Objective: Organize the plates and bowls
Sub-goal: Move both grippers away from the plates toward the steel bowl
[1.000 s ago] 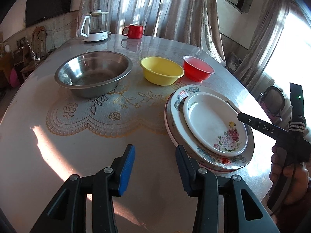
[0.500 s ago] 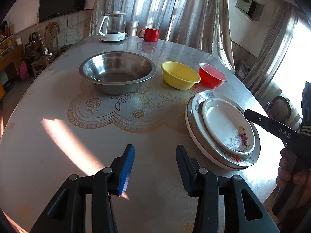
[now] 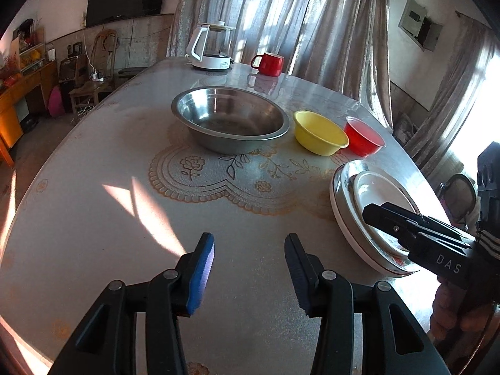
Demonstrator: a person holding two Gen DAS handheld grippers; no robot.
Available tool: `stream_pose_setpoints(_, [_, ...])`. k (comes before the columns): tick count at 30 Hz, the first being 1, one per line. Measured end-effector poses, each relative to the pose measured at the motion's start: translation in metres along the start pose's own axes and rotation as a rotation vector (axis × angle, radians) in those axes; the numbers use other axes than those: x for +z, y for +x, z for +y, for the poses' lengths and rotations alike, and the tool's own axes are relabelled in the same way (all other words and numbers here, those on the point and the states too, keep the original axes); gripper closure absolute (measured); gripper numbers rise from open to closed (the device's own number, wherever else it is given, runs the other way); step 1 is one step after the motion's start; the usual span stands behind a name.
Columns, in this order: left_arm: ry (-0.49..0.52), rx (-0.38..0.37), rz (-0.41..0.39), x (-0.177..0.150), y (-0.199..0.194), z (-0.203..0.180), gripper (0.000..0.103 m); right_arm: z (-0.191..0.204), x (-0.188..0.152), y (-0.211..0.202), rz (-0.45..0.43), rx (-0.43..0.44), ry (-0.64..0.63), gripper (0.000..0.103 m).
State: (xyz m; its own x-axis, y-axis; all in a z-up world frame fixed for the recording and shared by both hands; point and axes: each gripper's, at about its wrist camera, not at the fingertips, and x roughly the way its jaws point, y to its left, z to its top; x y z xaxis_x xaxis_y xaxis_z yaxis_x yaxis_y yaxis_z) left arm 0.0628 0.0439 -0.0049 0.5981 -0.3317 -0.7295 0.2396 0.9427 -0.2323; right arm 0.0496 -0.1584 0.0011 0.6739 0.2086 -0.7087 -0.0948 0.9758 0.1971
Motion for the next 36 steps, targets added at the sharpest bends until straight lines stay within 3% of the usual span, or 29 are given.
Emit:
stream_pose_setpoints(10, [-0.080,0.027,0.029,-0.003,0.007,0.030,0.053,0.023,-0.001,0.023,0.061,0.055,-0.037,0.052])
stream_pose_setpoints(20, [-0.189,0.041,0.035,0.002,0.013,0.066,0.046,0.034,0.009,0.028,0.059,0.068,-0.064,0.049])
stream_pose_setpoints(29, [-0.214,0.059,0.001,0.031,0.015,0.085,0.044,0.029,0.042,0.048,0.048,0.119,-0.004,0.049])
stream_pose_setpoints(31, [-0.200,0.062,-0.009,0.042,0.017,0.084,0.045,0.028,0.054,0.054,0.040,0.123,0.004,0.055])
stream_pose_setpoints(36, [-0.205,0.050,-0.021,0.071,0.030,0.086,0.045,0.027,0.079,0.076,0.039,0.116,0.036,0.056])
